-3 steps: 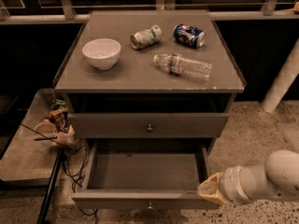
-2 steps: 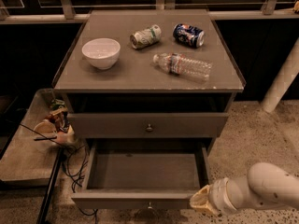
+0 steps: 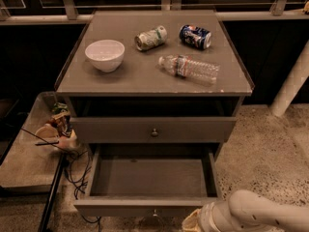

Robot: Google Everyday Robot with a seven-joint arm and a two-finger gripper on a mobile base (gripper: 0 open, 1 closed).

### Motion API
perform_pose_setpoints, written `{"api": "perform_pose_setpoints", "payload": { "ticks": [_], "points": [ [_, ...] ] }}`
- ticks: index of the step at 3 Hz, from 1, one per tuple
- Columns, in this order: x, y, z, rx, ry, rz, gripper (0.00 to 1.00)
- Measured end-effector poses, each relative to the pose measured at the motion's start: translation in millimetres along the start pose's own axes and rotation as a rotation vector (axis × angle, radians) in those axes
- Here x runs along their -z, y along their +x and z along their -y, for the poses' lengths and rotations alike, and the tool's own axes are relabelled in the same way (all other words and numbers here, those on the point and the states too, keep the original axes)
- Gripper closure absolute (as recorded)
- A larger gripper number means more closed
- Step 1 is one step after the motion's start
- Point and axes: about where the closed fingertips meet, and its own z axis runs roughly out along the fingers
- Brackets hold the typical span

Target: Close middle drawer

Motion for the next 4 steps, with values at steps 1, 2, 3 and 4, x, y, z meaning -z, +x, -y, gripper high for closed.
{"api": "perform_pose_setpoints", "payload": {
  "ticks": [1,2,3,4],
  "points": [
    [-1.5,-0.7,1.9,0.001,0.007,0.002,1.0],
    [-1.5,-0.7,1.9,0.001,0.007,0.002,0.82],
    [-1.6,-0.7,1.9,0.001,0.007,0.002,0.59],
    [-1.9,-0.8,1.5,0.002,0.007,0.001,0.35]
  ]
}}
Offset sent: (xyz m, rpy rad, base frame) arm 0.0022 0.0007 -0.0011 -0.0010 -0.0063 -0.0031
